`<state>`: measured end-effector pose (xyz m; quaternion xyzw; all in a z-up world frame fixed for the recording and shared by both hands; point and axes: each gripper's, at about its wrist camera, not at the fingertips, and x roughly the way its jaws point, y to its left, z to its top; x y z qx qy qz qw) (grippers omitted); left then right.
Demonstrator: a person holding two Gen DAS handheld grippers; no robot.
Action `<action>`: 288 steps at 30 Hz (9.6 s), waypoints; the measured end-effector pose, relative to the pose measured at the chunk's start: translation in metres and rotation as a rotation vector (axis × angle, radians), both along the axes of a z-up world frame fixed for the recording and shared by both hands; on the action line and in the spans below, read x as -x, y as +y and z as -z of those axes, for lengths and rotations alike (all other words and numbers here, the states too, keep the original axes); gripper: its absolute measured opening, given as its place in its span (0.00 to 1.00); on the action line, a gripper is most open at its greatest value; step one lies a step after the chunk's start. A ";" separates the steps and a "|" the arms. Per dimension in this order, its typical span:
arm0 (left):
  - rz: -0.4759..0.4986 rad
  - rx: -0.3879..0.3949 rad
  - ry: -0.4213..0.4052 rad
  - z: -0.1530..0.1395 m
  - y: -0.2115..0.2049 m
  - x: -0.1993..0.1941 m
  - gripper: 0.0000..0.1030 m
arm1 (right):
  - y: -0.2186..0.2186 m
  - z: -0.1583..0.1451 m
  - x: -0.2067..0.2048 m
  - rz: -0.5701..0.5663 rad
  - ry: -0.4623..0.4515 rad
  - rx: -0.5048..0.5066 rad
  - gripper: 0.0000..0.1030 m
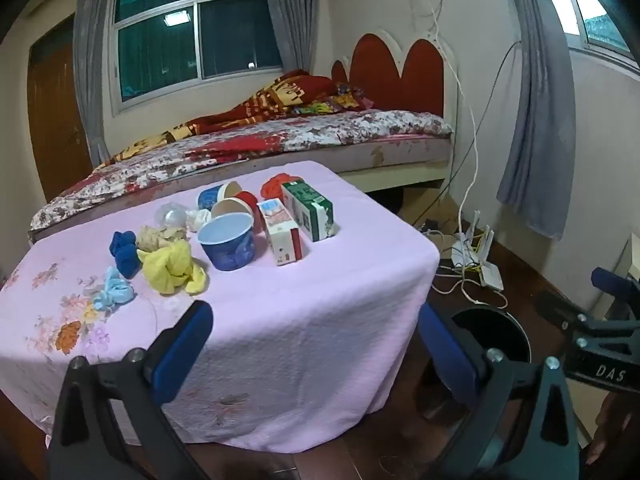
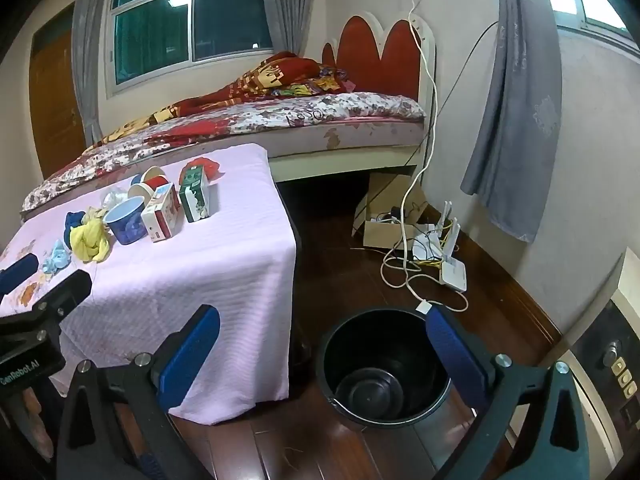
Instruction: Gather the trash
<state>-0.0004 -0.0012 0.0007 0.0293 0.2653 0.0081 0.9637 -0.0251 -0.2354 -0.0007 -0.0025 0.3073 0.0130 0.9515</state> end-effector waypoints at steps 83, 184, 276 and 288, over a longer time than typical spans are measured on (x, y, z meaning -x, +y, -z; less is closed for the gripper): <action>0.006 0.009 0.024 0.014 0.003 0.005 1.00 | -0.003 -0.001 0.000 0.001 -0.001 -0.002 1.00; 0.038 0.111 0.043 0.014 0.078 -0.089 0.36 | 0.080 0.000 -0.117 -0.324 -0.002 -0.016 0.37; 0.372 0.060 0.504 0.170 -0.142 -0.112 1.00 | -0.162 0.180 -0.094 0.029 0.406 0.044 1.00; 0.362 0.052 0.399 0.116 -0.118 -0.091 1.00 | -0.145 0.113 -0.072 0.074 0.283 0.026 1.00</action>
